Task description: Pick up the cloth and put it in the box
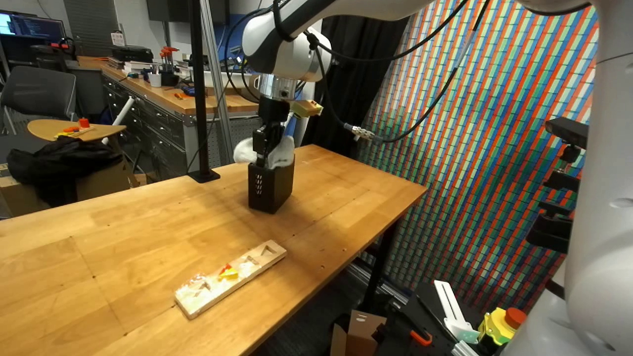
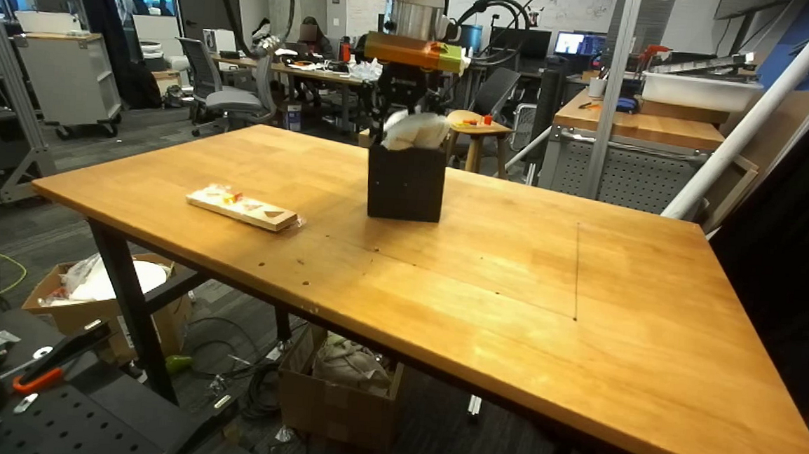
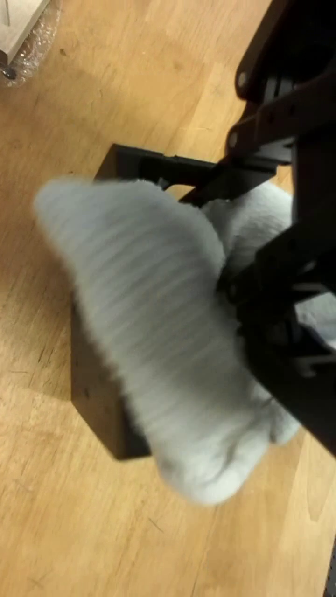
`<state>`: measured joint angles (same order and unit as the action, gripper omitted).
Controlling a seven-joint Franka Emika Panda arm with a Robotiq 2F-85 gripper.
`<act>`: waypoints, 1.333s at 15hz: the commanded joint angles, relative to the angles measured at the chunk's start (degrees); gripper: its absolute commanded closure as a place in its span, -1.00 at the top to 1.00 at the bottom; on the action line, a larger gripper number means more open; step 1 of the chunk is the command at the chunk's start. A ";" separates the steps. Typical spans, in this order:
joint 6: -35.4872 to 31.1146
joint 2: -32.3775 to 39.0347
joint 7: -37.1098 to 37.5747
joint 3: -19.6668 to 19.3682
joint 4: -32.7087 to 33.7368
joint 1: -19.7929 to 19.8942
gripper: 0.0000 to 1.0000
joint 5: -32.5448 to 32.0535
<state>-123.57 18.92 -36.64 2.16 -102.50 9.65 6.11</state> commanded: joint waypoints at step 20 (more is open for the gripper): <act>-2.27 -19.89 3.38 -3.43 -14.64 -2.70 -0.71 -10.31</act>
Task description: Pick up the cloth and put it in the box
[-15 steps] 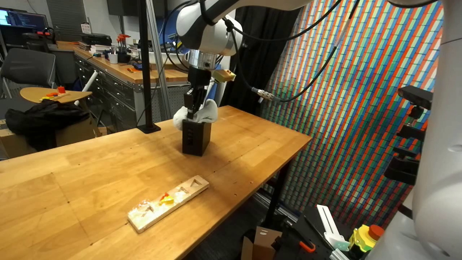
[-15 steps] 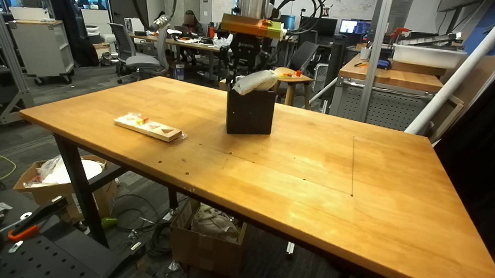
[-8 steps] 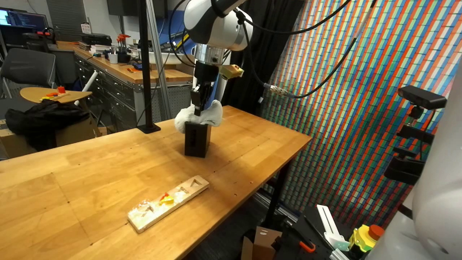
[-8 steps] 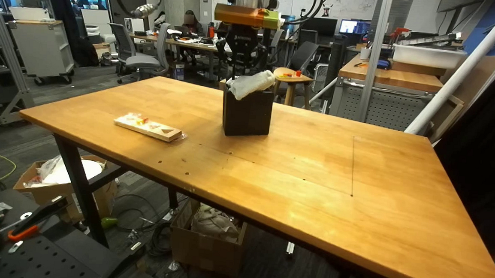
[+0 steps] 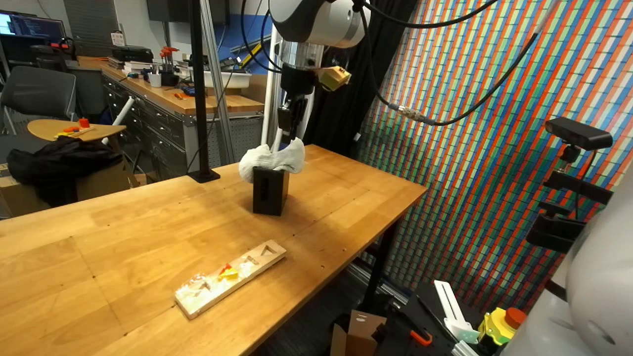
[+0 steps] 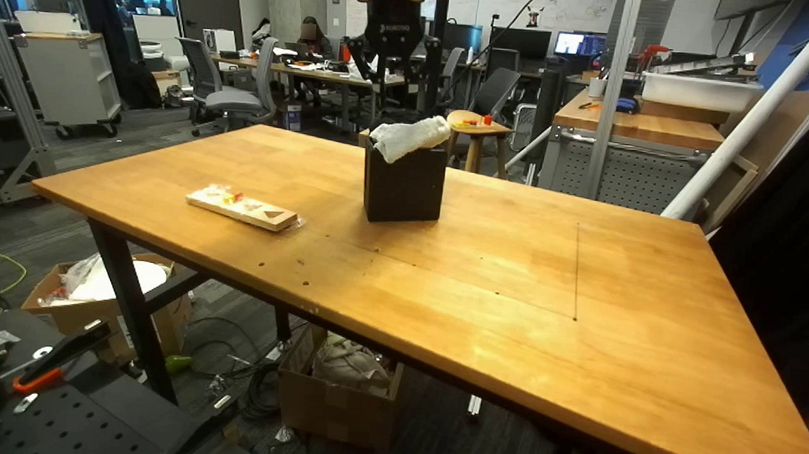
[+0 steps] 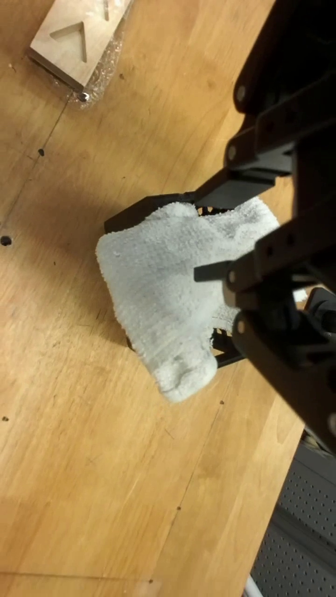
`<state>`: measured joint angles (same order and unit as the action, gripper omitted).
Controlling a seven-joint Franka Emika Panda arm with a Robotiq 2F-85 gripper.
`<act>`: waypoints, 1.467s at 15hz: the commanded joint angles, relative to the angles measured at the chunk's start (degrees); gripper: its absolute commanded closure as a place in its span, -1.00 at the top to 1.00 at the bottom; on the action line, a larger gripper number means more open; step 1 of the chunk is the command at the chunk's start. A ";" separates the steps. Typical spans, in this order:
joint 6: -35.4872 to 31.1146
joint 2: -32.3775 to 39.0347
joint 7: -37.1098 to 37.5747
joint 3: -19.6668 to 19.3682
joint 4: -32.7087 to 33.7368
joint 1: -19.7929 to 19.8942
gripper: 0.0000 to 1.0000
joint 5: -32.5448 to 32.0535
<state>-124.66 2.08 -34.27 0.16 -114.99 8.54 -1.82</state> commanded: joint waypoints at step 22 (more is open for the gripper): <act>-7.21 9.83 -1.20 -0.38 4.29 -1.98 -0.94 2.83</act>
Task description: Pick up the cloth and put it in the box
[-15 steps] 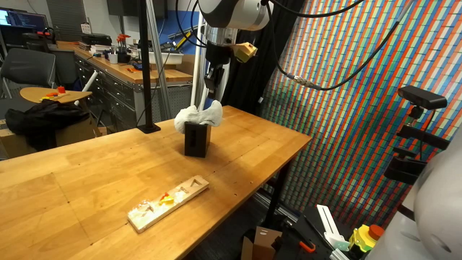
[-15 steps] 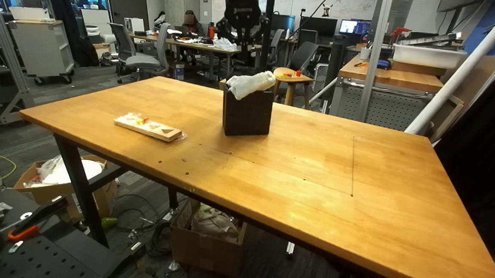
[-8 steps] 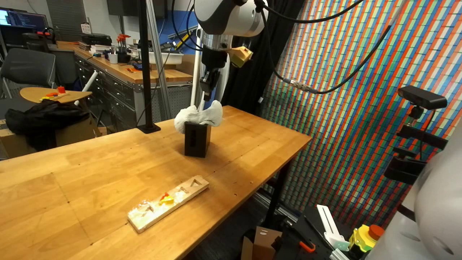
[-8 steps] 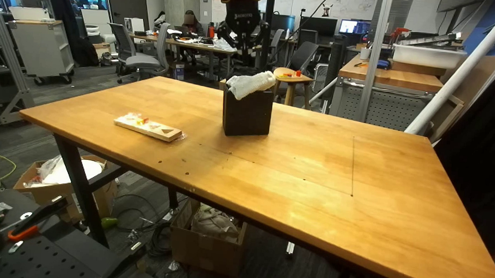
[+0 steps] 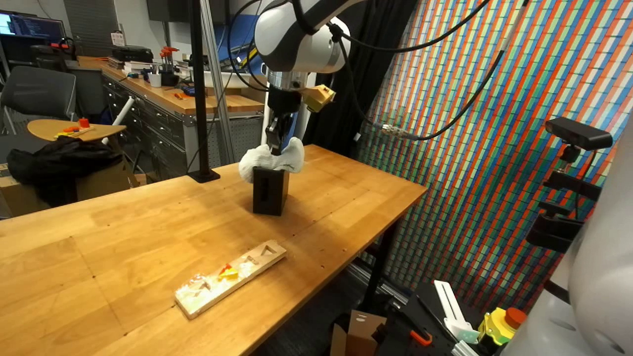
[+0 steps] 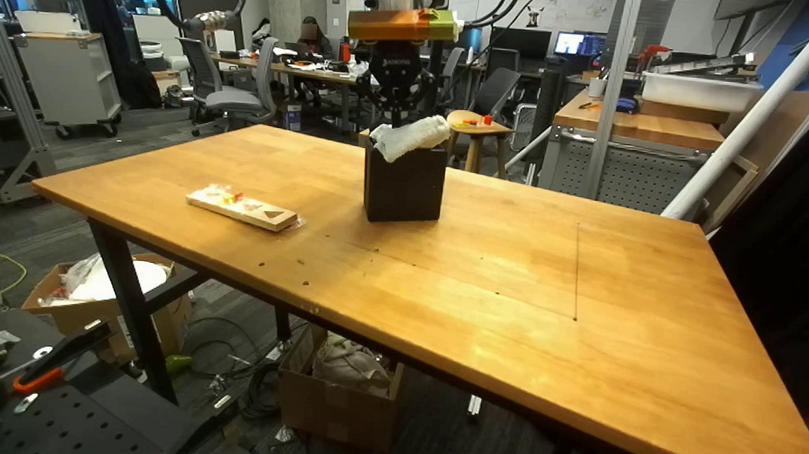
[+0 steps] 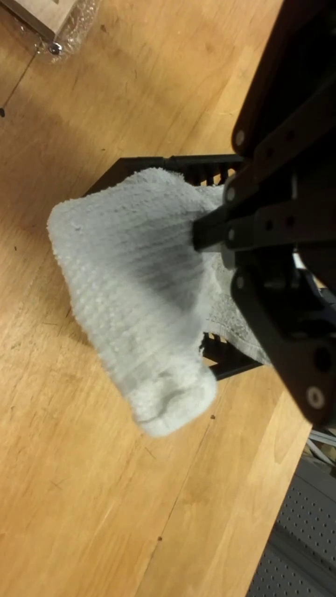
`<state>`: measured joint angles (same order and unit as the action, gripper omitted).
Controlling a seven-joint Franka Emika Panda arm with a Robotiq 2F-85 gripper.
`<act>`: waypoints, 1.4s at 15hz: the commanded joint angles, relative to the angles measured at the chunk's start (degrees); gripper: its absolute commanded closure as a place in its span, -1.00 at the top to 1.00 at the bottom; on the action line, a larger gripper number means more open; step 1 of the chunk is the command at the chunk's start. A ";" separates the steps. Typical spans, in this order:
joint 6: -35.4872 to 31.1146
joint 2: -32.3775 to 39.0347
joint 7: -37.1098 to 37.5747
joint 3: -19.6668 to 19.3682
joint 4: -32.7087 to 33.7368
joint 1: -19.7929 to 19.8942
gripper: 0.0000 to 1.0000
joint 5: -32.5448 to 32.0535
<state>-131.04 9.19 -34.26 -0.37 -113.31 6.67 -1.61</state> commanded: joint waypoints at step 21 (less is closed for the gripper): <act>1.17 13.19 -3.61 2.22 8.23 2.43 -0.93 6.85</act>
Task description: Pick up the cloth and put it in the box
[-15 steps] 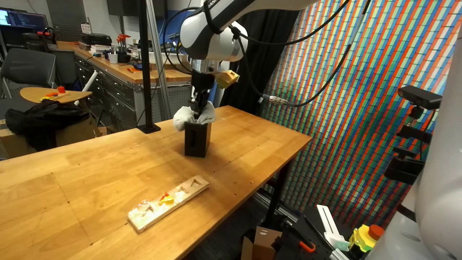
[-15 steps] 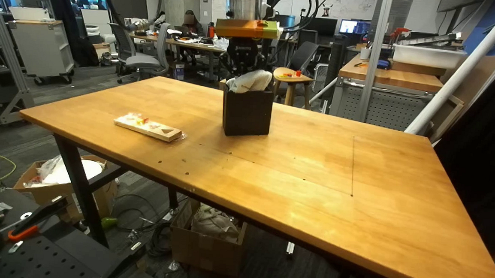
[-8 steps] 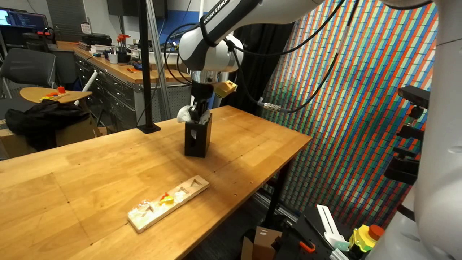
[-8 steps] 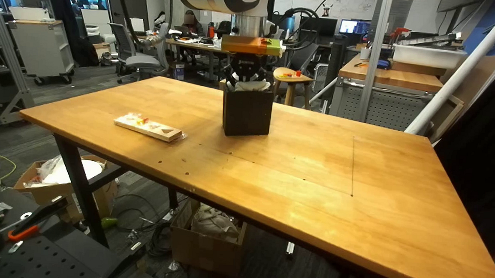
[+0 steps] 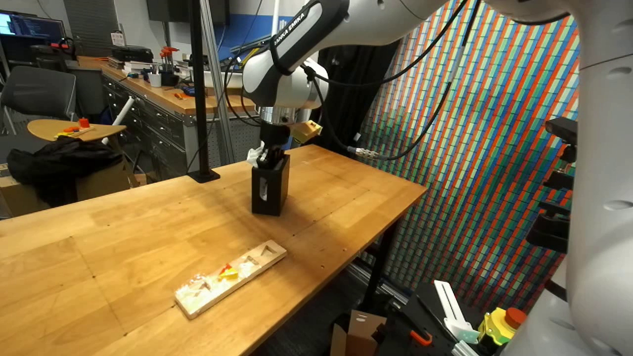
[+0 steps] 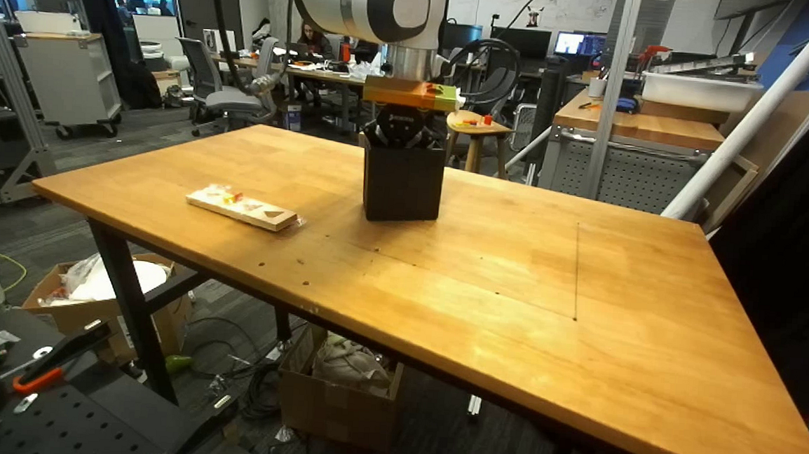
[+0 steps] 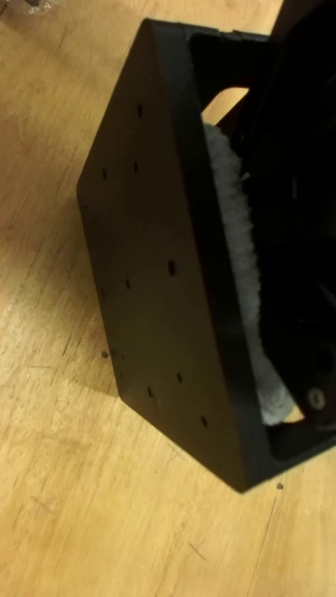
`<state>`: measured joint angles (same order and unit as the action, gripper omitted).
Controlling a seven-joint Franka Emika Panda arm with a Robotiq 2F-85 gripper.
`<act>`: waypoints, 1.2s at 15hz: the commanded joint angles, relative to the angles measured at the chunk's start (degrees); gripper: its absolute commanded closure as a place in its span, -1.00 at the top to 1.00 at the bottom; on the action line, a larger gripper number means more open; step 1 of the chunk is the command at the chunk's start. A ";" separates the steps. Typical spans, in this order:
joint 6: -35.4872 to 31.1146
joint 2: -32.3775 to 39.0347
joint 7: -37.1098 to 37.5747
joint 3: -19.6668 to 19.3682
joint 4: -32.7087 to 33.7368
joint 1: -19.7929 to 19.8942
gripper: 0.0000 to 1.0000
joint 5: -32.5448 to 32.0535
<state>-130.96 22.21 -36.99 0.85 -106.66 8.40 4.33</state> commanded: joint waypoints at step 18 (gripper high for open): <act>15.96 -4.26 2.70 0.14 13.92 -4.48 -0.93 -13.86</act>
<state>-119.58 16.62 -34.86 1.16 -99.01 5.54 -6.77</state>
